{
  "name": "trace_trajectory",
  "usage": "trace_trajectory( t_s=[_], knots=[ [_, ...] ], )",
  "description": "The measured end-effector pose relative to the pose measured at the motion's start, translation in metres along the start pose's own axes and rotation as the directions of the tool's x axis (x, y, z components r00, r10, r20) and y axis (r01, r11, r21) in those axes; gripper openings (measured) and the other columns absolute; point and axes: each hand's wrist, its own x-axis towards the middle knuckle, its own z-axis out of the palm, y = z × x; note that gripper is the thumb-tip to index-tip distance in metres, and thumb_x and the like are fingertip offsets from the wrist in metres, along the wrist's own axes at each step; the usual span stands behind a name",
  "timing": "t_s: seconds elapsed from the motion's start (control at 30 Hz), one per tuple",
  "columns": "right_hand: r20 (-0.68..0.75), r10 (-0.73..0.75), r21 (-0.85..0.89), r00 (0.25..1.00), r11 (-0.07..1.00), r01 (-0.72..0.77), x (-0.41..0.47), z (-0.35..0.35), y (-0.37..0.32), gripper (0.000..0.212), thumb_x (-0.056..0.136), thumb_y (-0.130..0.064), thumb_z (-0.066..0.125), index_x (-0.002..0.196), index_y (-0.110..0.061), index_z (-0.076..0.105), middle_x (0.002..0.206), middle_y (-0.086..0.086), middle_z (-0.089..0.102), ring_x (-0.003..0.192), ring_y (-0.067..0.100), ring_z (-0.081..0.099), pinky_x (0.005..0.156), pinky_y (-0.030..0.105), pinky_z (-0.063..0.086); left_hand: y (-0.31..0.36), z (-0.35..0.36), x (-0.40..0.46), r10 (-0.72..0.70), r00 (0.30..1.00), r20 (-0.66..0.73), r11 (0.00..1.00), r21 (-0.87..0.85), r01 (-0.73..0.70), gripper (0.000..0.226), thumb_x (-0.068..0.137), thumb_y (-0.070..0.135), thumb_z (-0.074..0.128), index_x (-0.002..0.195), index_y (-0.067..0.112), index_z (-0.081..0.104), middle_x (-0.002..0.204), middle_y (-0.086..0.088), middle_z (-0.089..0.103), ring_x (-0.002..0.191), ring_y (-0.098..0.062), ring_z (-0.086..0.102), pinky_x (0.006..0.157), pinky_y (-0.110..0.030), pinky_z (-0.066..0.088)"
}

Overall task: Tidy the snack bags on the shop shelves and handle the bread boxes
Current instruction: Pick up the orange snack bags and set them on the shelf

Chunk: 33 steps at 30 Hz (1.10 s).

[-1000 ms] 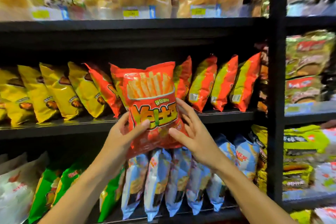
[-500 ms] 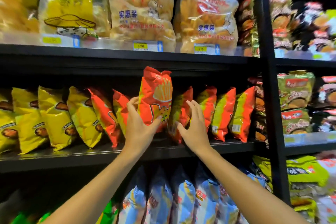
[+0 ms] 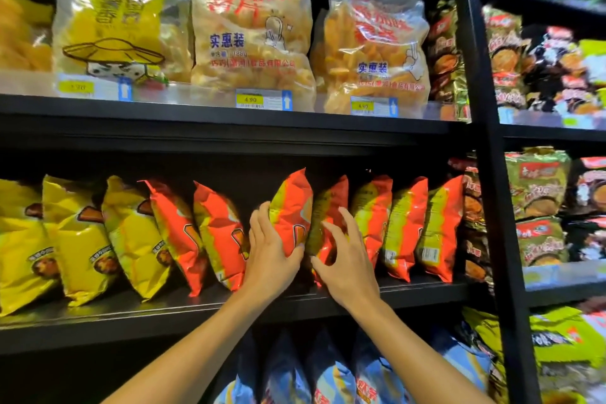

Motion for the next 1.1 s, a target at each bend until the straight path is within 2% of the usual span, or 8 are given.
trace_trajectory(
  t_s=[0.17,0.33,0.57,0.7,0.8,0.93,1.03,1.1],
  knots=[
    [-0.025,-0.013,-0.005,1.000,1.000,0.013,-0.001,-0.002,-0.004,0.065,0.087,-0.037,0.079,0.146,-0.033,0.052,0.167,-0.025,0.009,0.153,0.004,0.020,0.106,0.032,0.048,-0.004,-0.007,-0.006,0.020,0.988,0.153,0.999,-0.050,-0.013,0.122,0.082,0.013,0.076,0.159,0.030,-0.016,0.166,0.002,-0.002,0.156,-0.027,0.004,0.126,-0.054,0.021],
    [-0.039,-0.022,-0.028,0.999,0.999,0.021,-0.001,-0.002,-0.004,0.064,0.087,-0.039,0.079,0.145,-0.033,0.052,0.167,-0.023,0.012,0.153,0.006,0.022,0.104,0.032,0.048,-0.007,-0.006,-0.001,0.026,0.977,0.210,0.999,-0.044,-0.017,0.113,0.091,0.002,0.065,0.158,0.028,-0.023,0.167,-0.003,-0.005,0.158,-0.029,-0.001,0.127,-0.054,0.017],
    [-0.045,-0.018,-0.042,0.999,0.999,0.016,-0.002,0.001,-0.001,0.059,0.091,-0.045,0.074,0.145,-0.034,0.052,0.166,-0.022,0.017,0.152,0.006,0.026,0.106,0.034,0.050,-0.005,0.011,0.010,-0.034,0.969,0.244,0.993,0.114,0.006,0.113,0.093,0.022,0.071,0.158,0.015,-0.022,0.153,-0.011,0.015,0.146,-0.032,0.021,0.124,-0.047,0.023],
    [-0.035,-0.011,-0.032,0.999,0.999,0.010,-0.003,0.001,0.000,0.057,0.092,-0.047,0.072,0.144,-0.034,0.053,0.164,-0.023,0.020,0.150,0.005,0.030,0.105,0.034,0.052,-0.013,0.013,0.009,-0.040,0.969,0.245,0.986,0.167,-0.002,0.122,0.088,0.029,0.074,0.157,0.021,-0.027,0.156,-0.011,0.012,0.149,-0.035,0.016,0.125,-0.051,0.020],
    [-0.035,-0.022,-0.020,0.999,1.000,0.021,-0.003,0.000,0.001,0.053,0.093,-0.046,0.071,0.142,-0.035,0.054,0.162,-0.023,0.023,0.148,0.005,0.032,0.103,0.034,0.052,-0.008,0.005,0.006,0.015,0.975,0.220,0.988,0.148,-0.048,0.123,0.089,0.029,0.073,0.157,0.026,-0.029,0.167,-0.008,-0.004,0.157,-0.032,-0.002,0.128,-0.050,0.008],
    [-0.093,-0.056,0.043,0.994,0.997,0.061,-0.005,-0.001,0.004,0.035,0.094,-0.040,0.070,0.128,-0.034,0.066,0.152,-0.024,0.040,0.141,0.003,0.042,0.099,0.030,0.050,-0.006,-0.023,-0.008,0.106,0.977,0.187,0.981,0.142,-0.133,0.109,0.092,0.027,0.070,0.162,0.028,-0.013,0.170,0.007,-0.018,0.158,-0.016,-0.016,0.130,-0.044,0.003],
    [-0.191,-0.112,0.112,0.975,0.984,0.135,-0.007,0.000,0.006,0.014,0.094,-0.028,0.073,0.107,-0.031,0.074,0.133,-0.024,0.059,0.127,0.002,0.054,0.092,0.026,0.052,-0.016,-0.062,-0.019,0.260,0.946,0.193,0.920,0.249,-0.304,0.085,0.095,0.030,0.066,0.163,0.028,0.015,0.171,0.009,-0.002,0.158,-0.012,-0.007,0.128,-0.039,0.010],
    [-0.231,-0.140,0.151,0.963,0.972,0.178,-0.008,-0.002,0.005,0.013,0.093,-0.020,0.074,0.102,-0.028,0.076,0.122,-0.021,0.066,0.119,0.001,0.059,0.093,0.025,0.052,-0.027,-0.088,-0.027,0.344,0.912,0.222,0.851,0.336,-0.403,0.071,0.097,0.033,0.062,0.159,0.027,0.029,0.170,0.008,0.010,0.159,-0.016,0.002,0.127,-0.043,0.018]
  ],
)
